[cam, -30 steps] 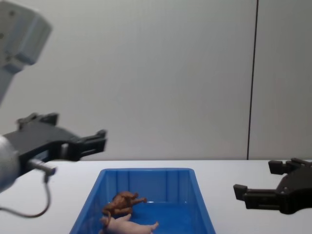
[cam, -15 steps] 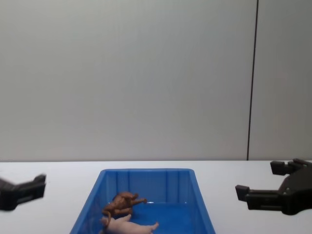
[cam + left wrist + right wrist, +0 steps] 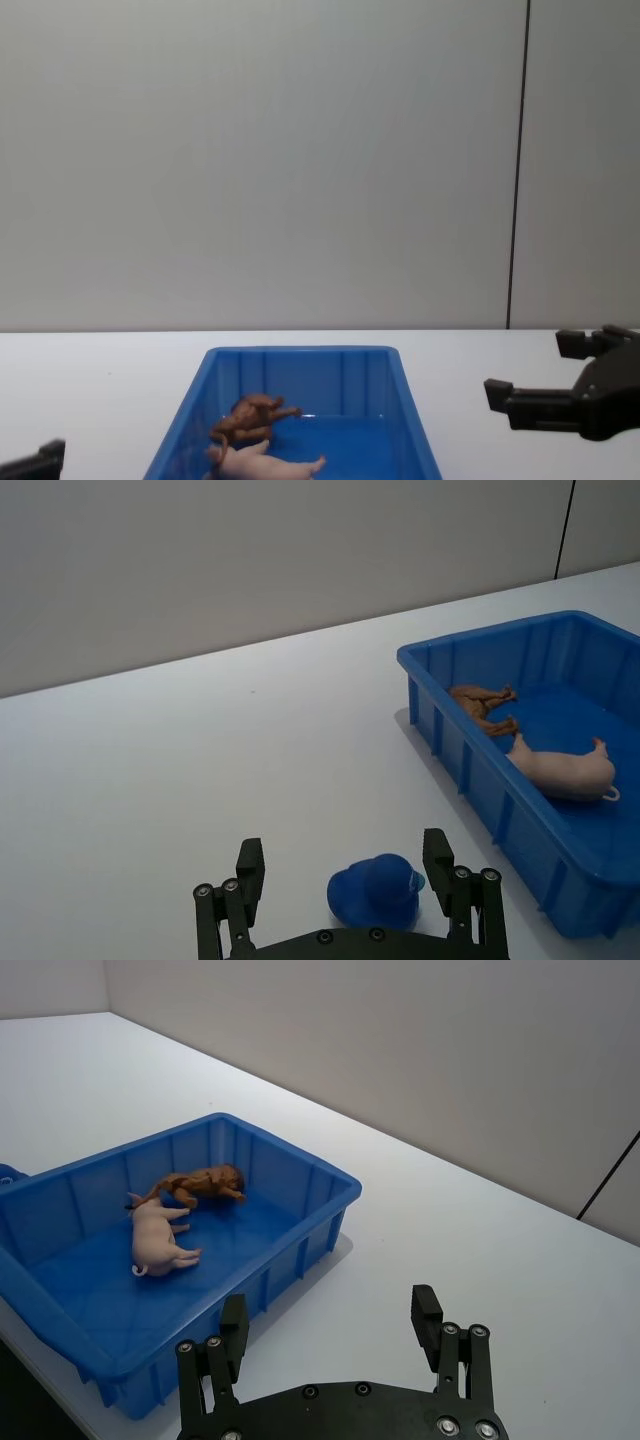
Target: Pick up the two dolls from the table and place them into the box.
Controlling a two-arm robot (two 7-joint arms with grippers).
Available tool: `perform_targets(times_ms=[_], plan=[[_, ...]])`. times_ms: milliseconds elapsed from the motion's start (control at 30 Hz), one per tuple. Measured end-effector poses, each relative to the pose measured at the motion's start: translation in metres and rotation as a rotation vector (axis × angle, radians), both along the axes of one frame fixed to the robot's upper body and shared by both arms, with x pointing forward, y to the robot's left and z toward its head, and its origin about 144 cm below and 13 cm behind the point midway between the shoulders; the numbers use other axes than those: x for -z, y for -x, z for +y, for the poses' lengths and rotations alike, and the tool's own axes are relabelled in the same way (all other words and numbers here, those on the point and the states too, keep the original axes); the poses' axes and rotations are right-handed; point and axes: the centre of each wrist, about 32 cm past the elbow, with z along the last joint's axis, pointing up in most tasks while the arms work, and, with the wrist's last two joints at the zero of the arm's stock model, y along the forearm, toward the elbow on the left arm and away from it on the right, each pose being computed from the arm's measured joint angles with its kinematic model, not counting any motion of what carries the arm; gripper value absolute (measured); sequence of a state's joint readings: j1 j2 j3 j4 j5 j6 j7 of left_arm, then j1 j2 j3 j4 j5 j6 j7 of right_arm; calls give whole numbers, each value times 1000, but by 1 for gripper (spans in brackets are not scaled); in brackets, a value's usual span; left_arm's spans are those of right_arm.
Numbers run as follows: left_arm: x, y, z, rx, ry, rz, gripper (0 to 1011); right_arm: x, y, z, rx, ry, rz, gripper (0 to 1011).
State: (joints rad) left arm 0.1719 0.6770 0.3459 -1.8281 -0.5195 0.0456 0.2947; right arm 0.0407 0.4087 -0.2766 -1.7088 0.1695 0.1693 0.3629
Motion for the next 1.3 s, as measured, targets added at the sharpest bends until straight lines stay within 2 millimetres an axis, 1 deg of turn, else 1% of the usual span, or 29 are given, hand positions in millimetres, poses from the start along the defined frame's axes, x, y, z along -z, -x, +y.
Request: perform_targets(times_ms=[133, 233, 433, 567, 1067, 1100, 1133, 1167, 1200, 1267, 1300], plan=[[5, 1, 2, 2, 17, 14, 1003, 0, 0, 0, 0, 0, 0, 1001], [13, 1, 4, 6, 39, 32, 1003, 0, 0, 0, 0, 0, 1, 1001], [22, -2, 6, 12, 60, 46, 1003, 0, 0, 0, 0, 1, 1, 1001], [28, -7, 8, 24, 75, 53, 1003, 0, 0, 0, 0, 1, 1, 1001], [40, -24, 11, 75, 96, 60, 1006, 0, 0, 0, 0, 1, 1, 1001], [41, -25, 11, 77, 95, 64, 984, 0, 0, 0, 0, 1, 1, 1001], [41, -25, 11, 77, 95, 64, 984, 0, 0, 0, 0, 1, 1, 1001], [42, -27, 11, 80, 95, 68, 945, 0, 0, 0, 0, 1, 1, 1001], [42, -27, 11, 82, 94, 73, 932, 0, 0, 0, 0, 1, 1, 1001], [42, -29, 11, 85, 91, 86, 871, 0, 0, 0, 0, 1, 1, 1001], [43, -30, 11, 87, 89, 93, 862, 0, 0, 0, 0, 1, 1, 1001]])
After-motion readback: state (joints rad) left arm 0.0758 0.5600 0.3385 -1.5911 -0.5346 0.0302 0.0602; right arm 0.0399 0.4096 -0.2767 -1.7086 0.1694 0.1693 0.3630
